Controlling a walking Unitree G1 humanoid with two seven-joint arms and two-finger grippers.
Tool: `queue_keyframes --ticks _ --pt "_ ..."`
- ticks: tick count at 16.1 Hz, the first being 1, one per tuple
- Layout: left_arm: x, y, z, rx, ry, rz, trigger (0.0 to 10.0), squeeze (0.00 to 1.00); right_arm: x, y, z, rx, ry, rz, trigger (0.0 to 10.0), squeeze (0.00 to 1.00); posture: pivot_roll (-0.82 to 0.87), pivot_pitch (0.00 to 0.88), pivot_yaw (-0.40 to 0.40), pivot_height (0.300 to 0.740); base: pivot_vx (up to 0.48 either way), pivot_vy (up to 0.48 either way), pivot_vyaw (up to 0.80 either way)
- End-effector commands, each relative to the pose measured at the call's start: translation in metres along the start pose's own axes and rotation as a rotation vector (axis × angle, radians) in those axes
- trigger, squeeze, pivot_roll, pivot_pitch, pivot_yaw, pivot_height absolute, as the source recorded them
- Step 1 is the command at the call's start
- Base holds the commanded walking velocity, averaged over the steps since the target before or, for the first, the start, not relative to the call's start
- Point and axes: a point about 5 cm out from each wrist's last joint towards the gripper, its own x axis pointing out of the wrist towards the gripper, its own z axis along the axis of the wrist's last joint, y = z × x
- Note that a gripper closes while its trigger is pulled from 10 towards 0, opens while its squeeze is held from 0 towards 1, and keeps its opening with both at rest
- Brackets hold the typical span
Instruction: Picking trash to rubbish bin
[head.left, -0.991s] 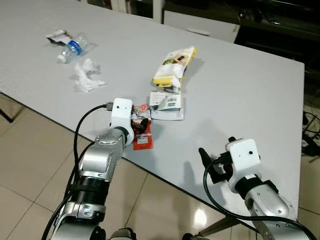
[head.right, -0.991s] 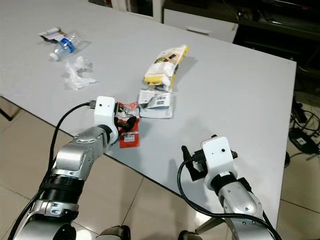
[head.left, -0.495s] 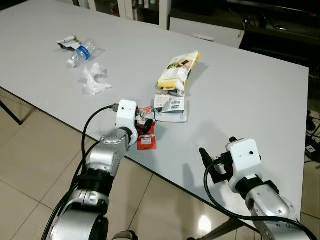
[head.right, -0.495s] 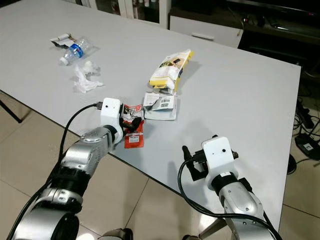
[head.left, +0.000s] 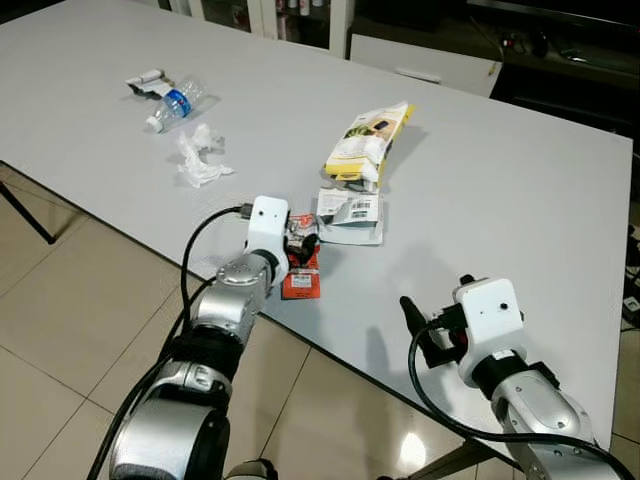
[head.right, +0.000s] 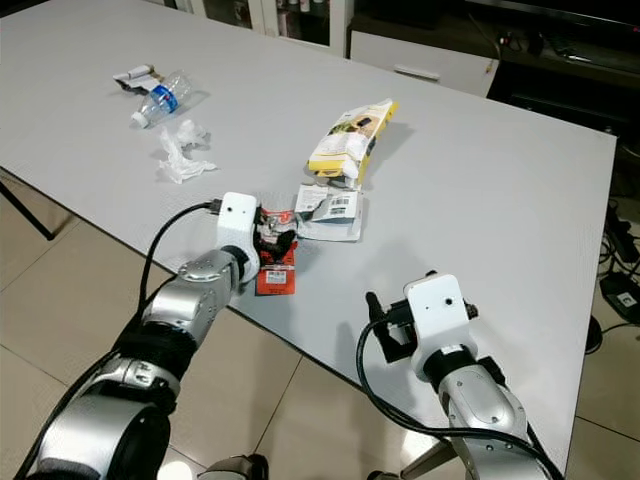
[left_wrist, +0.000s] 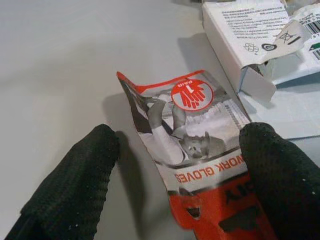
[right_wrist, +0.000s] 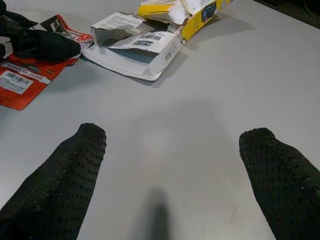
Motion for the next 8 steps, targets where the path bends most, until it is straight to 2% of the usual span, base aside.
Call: queue_keyframes --ticks 1,4,5,8 --pt "-0.003 -0.008 -0.046 -0.033 0.187 -0.037 0.0 0.00 -0.003 0.000 0.001 0.003 0.001 -0.002 10.0 0.00 0.04 0.143 -0.001 0.740 0.000 0.000 0.00" --pt "-0.001 -0.009 -0.046 -0.023 0.167 -0.049 0.0 0.00 -0.004 0.000 0.001 0.006 0.003 -0.012 10.0 0.00 0.04 0.142 0.003 0.740 0.000 0.000 0.00" --pt "0.001 -0.011 -0.043 -0.049 0.141 -0.052 0.0 0.00 -0.004 -0.001 0.001 0.006 0.003 -0.014 10.0 0.00 0.03 0.139 0.001 0.740 0.000 0.000 0.00" --pt "0.005 -0.021 -0.034 -0.048 0.064 -0.092 0.0 0.00 -0.003 -0.003 0.001 0.002 0.000 -0.020 10.0 0.00 0.03 0.134 0.000 0.740 0.000 0.000 0.00"
